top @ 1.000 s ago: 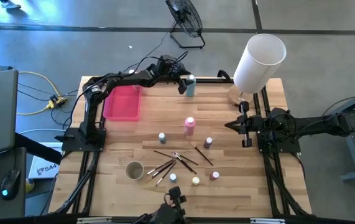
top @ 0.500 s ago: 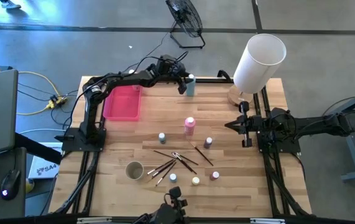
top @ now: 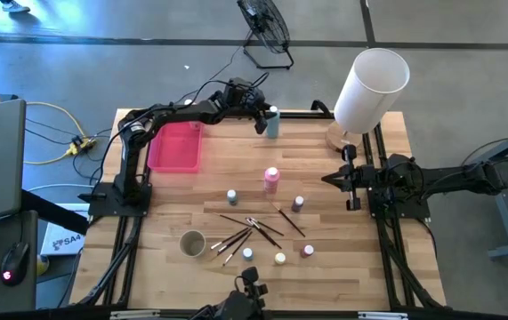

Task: Pick & Place Paint Supplies
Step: Put the big light blue paint bottle into the pink bin

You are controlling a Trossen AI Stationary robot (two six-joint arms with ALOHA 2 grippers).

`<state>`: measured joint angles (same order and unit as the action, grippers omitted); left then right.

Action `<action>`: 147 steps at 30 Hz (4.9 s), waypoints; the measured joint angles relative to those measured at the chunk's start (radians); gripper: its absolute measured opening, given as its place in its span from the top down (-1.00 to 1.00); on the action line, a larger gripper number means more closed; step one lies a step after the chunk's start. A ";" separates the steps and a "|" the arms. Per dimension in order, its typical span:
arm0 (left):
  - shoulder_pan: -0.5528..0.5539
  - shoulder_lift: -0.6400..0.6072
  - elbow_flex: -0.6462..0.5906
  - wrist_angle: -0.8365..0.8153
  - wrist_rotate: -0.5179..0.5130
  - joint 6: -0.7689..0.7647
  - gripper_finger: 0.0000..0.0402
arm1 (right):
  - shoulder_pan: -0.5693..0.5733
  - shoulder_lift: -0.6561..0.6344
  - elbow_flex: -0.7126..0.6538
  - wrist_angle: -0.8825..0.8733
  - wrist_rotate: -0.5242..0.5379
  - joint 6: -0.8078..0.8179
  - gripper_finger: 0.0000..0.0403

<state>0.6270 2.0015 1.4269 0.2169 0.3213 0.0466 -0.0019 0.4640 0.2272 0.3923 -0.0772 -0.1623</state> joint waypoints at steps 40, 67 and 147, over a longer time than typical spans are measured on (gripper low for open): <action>0.001 -0.002 0.000 -0.014 0.082 0.008 0.38 | 0.000 0.000 0.000 -0.017 0.000 0.000 0.98; 0.042 -0.173 -0.002 -0.207 0.112 0.080 0.38 | 0.000 0.000 0.000 -0.036 -0.003 0.008 0.99; 0.204 -1.298 -0.877 -0.388 -0.743 -0.109 0.38 | 0.000 0.000 0.000 -0.029 -0.003 0.034 0.98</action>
<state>0.8314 0.7038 0.5503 -0.1709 -0.4217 -0.0619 -0.0019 0.4637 0.2272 0.3634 -0.0806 -0.1280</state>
